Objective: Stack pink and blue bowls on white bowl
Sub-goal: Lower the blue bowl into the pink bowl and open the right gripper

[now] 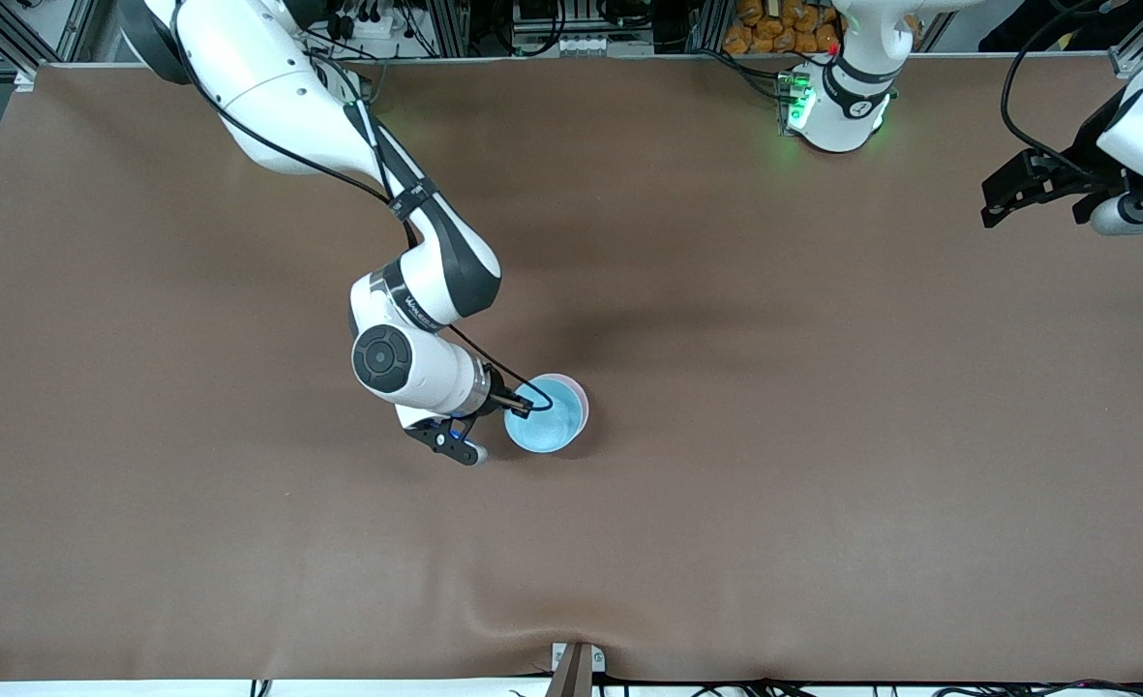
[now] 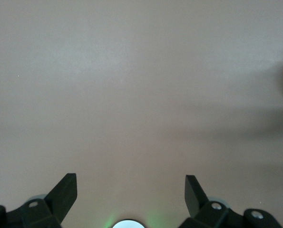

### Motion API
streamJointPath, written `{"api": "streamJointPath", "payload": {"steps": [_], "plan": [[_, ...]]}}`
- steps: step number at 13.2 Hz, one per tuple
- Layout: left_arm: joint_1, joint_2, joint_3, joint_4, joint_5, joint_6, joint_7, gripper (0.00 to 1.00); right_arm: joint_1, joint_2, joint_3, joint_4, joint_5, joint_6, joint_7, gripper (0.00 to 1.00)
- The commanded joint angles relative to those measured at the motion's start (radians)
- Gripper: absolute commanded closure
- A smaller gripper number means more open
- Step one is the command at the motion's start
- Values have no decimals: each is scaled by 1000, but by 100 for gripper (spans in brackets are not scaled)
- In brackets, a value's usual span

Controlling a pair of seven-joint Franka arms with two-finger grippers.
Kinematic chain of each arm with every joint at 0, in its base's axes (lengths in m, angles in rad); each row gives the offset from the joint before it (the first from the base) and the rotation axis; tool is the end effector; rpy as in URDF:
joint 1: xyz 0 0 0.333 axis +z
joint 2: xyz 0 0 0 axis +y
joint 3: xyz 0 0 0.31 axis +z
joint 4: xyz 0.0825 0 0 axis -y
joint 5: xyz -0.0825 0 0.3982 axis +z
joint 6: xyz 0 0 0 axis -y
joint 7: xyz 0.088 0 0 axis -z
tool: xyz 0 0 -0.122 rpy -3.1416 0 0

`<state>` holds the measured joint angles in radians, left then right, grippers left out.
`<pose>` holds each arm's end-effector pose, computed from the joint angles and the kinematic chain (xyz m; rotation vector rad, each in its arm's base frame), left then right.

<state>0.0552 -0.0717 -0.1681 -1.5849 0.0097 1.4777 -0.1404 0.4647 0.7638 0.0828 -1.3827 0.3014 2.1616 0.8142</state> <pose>0.5331 -0.0625 0.6278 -3.1148 -0.0450 0.0522 0.6336 0.3910 0.2359 -2.8055 0.6530 0.2643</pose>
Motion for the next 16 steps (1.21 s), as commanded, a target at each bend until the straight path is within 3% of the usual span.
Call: {"api": "streamJointPath", "payload": {"steps": [1,4,5,6,7,8,13,16], "plan": [[8,4,-4,22,6,-33,15,0,17,-4,-6,-18,16,-3,6,100],[12,4,-4,22,6,-33,16,0,26,-4,-6,-19,16,-20,5,100],[14,4,-4,23,6,-31,18,0,29,-4,-6,-19,16,-22,5,91],[14,4,-4,23,6,-31,18,0,29,-4,-6,-27,16,-22,2,75],[18,4,-4,23,6,-31,16,0,29,-4,-6,-30,16,-20,3,44],[18,4,-4,23,6,-31,16,0,29,-4,-6,-30,15,-14,6,2],[18,4,-4,23,4,-30,10,0,-1,-26,-14,-26,2,-19,-26,0],[18,4,-4,23,6,-28,10,0,-99,-122,-14,-77,-1,-100,-208,0]]}}
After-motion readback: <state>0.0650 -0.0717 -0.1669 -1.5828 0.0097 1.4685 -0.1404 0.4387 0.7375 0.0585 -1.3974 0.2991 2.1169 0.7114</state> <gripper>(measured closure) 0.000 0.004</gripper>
